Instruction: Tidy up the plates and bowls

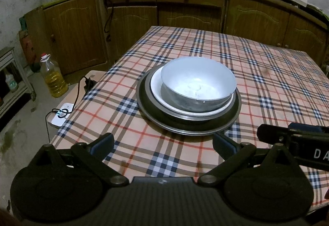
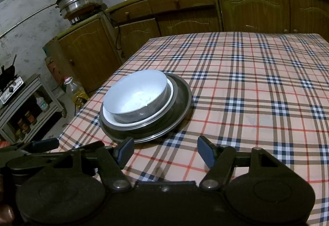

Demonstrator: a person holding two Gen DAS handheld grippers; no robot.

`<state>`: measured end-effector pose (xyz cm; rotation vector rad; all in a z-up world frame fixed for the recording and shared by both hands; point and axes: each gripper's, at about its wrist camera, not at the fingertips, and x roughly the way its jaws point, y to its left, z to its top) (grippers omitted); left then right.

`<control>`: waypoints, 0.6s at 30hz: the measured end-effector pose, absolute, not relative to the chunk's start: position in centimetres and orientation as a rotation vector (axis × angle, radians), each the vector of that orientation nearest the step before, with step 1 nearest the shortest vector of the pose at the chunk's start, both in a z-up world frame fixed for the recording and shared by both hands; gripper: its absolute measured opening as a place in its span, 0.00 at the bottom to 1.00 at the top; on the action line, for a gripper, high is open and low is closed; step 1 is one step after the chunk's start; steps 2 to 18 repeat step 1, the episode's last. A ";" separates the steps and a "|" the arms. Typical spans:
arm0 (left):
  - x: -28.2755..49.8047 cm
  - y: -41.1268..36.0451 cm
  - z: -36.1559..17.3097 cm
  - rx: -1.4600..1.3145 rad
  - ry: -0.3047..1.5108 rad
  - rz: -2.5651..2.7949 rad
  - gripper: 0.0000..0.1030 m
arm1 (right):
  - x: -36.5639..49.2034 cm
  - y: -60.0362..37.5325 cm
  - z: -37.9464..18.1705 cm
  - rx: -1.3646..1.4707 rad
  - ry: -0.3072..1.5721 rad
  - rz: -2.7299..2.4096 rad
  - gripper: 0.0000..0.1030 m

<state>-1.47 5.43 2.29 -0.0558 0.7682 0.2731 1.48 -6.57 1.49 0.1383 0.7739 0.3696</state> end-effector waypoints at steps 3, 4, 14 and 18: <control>-1.4 5.4 2.3 -0.057 0.769 0.274 1.00 | 1.5 -6.6 1.5 0.140 0.774 0.370 0.79; -1.4 5.4 2.3 -0.057 0.769 0.274 1.00 | 1.5 -6.6 1.5 0.140 0.774 0.370 0.79; -1.4 5.4 2.3 -0.057 0.769 0.274 1.00 | 1.5 -6.6 1.5 0.140 0.774 0.370 0.79; -1.4 5.4 2.3 -0.057 0.769 0.274 1.00 | 1.5 -6.6 1.5 0.140 0.774 0.370 0.79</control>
